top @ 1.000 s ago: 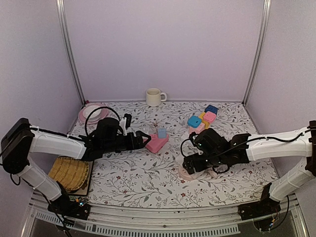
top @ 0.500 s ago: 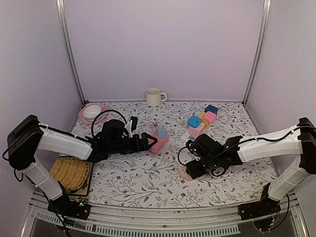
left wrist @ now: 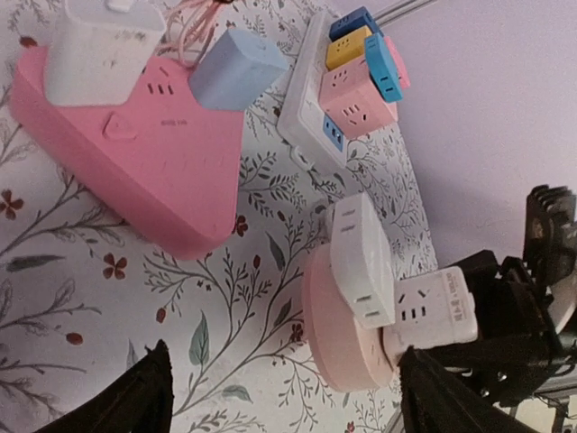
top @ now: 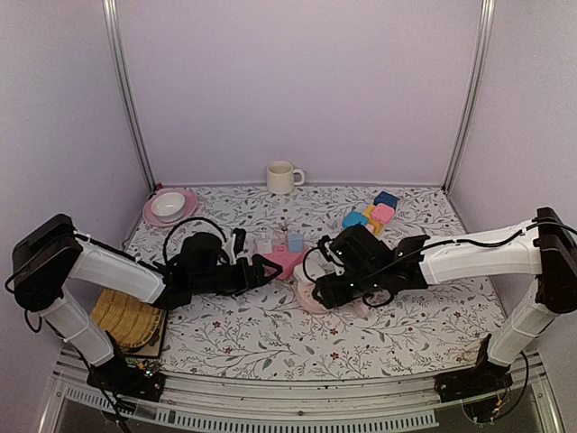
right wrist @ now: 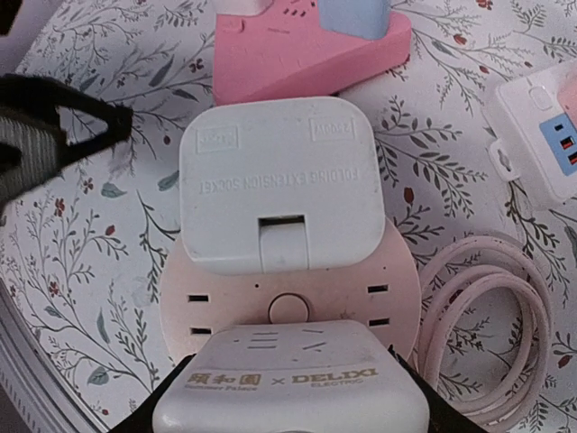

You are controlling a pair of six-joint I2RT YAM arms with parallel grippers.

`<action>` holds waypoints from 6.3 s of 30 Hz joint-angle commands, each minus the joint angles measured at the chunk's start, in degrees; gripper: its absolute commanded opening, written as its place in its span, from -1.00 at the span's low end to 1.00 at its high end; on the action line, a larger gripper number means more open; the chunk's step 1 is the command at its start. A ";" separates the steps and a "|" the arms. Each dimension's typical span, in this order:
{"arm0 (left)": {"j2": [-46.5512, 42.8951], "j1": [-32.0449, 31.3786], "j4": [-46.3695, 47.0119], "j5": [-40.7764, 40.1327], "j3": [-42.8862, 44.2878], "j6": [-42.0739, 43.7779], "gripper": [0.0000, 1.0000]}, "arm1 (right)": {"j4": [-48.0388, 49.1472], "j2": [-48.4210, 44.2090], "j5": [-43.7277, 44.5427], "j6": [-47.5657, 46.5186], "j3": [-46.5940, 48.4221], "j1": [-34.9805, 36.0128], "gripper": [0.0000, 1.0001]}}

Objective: Pull the plug off the socket

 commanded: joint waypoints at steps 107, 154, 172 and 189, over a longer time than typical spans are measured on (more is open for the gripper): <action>6.02 -35.61 -21.96 -42.21 5.92 -25.86 -1.00 | 13.19 -19.22 13.09 11.80 -12.68 20.98 -0.60; -0.86 -37.89 -12.06 -46.90 -1.36 -22.28 -1.00 | 2.86 -52.33 -7.61 14.83 -35.66 -29.26 0.98; -0.21 -38.01 -3.38 -44.24 -0.40 -12.70 -1.00 | 13.12 -34.92 5.82 14.16 -23.98 9.19 0.98; -1.12 -40.50 -0.23 -43.68 1.43 -4.50 -1.00 | 15.22 -11.06 15.22 7.82 -8.50 18.61 1.00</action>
